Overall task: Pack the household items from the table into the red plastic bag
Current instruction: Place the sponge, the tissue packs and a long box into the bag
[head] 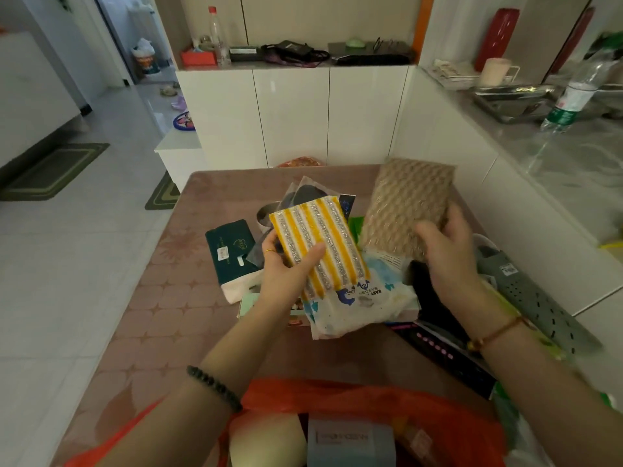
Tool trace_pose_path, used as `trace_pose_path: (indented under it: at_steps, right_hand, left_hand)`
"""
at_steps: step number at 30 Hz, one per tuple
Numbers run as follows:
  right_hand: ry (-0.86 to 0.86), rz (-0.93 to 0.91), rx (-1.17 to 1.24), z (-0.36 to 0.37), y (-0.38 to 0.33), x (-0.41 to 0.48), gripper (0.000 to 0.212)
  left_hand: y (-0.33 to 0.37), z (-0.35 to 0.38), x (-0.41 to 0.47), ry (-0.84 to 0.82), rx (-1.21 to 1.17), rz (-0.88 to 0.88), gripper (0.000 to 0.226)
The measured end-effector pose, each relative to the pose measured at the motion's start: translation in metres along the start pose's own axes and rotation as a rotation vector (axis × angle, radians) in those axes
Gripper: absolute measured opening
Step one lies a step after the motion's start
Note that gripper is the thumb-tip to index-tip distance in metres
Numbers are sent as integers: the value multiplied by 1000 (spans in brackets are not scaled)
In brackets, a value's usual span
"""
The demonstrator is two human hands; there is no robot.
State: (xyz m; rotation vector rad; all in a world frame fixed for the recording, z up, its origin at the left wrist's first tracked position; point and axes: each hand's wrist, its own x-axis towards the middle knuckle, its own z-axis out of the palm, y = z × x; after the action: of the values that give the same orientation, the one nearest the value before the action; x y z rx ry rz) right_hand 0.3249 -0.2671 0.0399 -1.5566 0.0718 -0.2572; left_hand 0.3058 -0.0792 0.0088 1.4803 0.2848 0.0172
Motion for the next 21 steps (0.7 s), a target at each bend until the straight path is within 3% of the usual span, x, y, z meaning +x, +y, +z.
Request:
trace_pose_path:
  at_steps: [2, 6, 7, 9, 11, 15, 17, 19, 21]
  right_hand:
    - [-128, -6, -101, 3, -8, -42, 42]
    - [-145, 44, -218, -5, -3, -106, 53]
    - [-180, 94, -163, -9, -3, -119, 52]
    - [-272, 178, -61, -20, -2, -148, 49]
    - [-359, 180, -120, -32, 0, -180, 50]
    - [-498, 290, -241, -61, 11, -235, 67]
    - [-602, 253, -476, -78, 19, -255, 68]
    - [-873, 40, -938, -91, 29, -274, 61]
    - [-919, -228, -1251, -108, 50, -286, 58]
  left_hand:
    - [4, 9, -25, -89, 37, 26, 62]
    - [4, 16, -85, -202, -126, -71, 30]
    - [2, 14, -100, -228, -145, -100, 33]
    - [-5, 8, -133, -296, -127, -138, 63]
    - [-16, -1, -163, -326, 8, -126, 81]
    - [-49, -18, -202, -323, 137, -170, 83]
    - [-61, -28, -214, -303, 119, -237, 75]
    - [-71, -36, -223, -309, 139, -278, 70]
    - [-77, -39, -231, -413, 216, -318, 73]
